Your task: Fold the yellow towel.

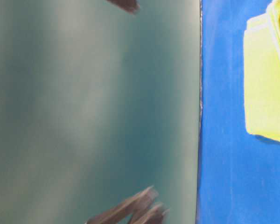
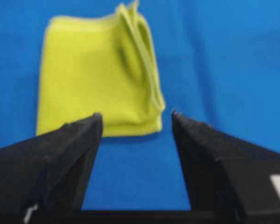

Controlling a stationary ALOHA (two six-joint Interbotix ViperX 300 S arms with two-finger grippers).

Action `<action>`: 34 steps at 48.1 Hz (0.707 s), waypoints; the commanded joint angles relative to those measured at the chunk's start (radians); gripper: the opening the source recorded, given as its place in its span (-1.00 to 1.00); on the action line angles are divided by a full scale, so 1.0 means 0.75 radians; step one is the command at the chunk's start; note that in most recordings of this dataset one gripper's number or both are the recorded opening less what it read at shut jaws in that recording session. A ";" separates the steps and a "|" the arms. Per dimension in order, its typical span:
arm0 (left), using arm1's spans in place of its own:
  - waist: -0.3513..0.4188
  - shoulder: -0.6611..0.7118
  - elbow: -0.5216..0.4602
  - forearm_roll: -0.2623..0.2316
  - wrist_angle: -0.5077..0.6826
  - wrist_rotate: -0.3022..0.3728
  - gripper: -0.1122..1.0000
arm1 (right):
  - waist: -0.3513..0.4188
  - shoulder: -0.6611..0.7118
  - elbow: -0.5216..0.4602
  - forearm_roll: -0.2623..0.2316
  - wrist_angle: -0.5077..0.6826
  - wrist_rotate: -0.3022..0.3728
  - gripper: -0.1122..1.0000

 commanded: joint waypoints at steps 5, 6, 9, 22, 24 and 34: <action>0.008 -0.292 0.137 -0.002 -0.041 -0.006 0.25 | 0.002 -0.276 0.074 -0.047 0.004 -0.004 0.18; 0.008 -0.327 0.153 -0.002 -0.041 -0.008 0.25 | 0.004 -0.303 0.086 -0.057 0.002 -0.004 0.18; 0.008 -0.427 0.196 -0.002 -0.039 -0.016 0.25 | 0.004 -0.380 0.123 -0.090 0.000 -0.004 0.18; 0.018 -0.845 0.407 -0.006 0.002 -0.041 0.25 | 0.004 -0.665 0.346 -0.160 -0.016 -0.002 0.17; 0.022 -0.890 0.438 -0.006 0.014 -0.053 0.25 | 0.002 -0.693 0.382 -0.157 -0.033 0.000 0.17; 0.043 -1.047 0.548 -0.006 0.108 -0.137 0.21 | 0.002 -0.753 0.536 -0.174 -0.196 0.002 0.14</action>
